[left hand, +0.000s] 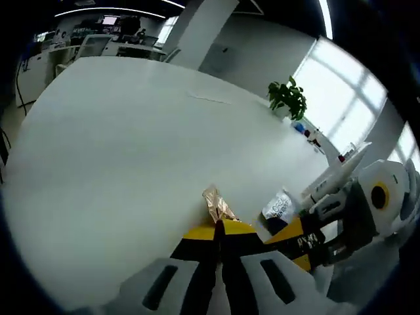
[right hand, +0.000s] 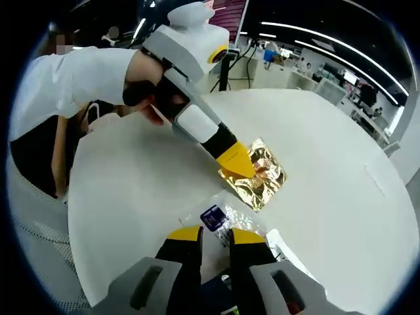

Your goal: Arrange the skincare products in the storage area until every visible bottle or jar stands upright without overlapping.

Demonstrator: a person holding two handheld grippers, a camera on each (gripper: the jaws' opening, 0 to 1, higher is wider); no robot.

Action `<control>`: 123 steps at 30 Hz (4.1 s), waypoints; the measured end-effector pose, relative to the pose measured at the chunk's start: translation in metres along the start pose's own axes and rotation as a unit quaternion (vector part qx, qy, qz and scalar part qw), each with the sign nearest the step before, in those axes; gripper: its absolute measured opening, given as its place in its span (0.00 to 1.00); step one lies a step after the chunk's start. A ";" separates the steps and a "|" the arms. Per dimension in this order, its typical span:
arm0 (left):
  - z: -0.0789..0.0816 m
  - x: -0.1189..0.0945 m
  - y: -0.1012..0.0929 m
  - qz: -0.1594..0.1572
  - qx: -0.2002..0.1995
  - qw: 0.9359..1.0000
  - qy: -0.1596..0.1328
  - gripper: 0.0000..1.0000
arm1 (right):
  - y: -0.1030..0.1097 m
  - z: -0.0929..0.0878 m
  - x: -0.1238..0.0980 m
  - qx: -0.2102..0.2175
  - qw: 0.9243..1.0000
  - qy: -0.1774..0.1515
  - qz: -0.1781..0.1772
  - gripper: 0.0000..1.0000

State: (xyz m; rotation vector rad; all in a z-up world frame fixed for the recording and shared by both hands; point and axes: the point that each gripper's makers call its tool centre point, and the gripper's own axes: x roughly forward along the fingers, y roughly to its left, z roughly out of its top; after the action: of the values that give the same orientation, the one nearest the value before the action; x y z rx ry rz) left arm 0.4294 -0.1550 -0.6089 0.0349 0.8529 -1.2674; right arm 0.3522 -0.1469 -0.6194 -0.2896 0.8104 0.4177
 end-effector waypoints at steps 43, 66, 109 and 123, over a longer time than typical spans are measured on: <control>-0.047 -0.011 -0.056 -0.015 0.033 0.999 0.024 0.01 | 0.042 -0.017 -0.038 0.050 0.998 -0.030 0.010 0.12; -0.050 -0.007 -0.056 -0.020 0.060 0.996 0.059 0.01 | -0.004 -0.009 -0.010 -0.015 0.999 -0.021 -0.026 0.05; -0.036 -0.047 -0.071 0.038 0.119 0.992 0.003 0.08 | 0.000 0.017 -0.056 -0.054 0.995 -0.078 -0.019 0.10; -0.017 -0.097 -0.127 0.074 0.148 0.984 -0.057 0.11 | 0.011 0.027 -0.150 -0.031 0.988 -0.150 -0.037 0.16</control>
State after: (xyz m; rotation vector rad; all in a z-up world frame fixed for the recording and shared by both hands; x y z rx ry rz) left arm 0.3094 -0.1111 -0.5122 0.2566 0.5466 -1.2335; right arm 0.2713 -0.1634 -0.4904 -0.3042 0.4921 0.4061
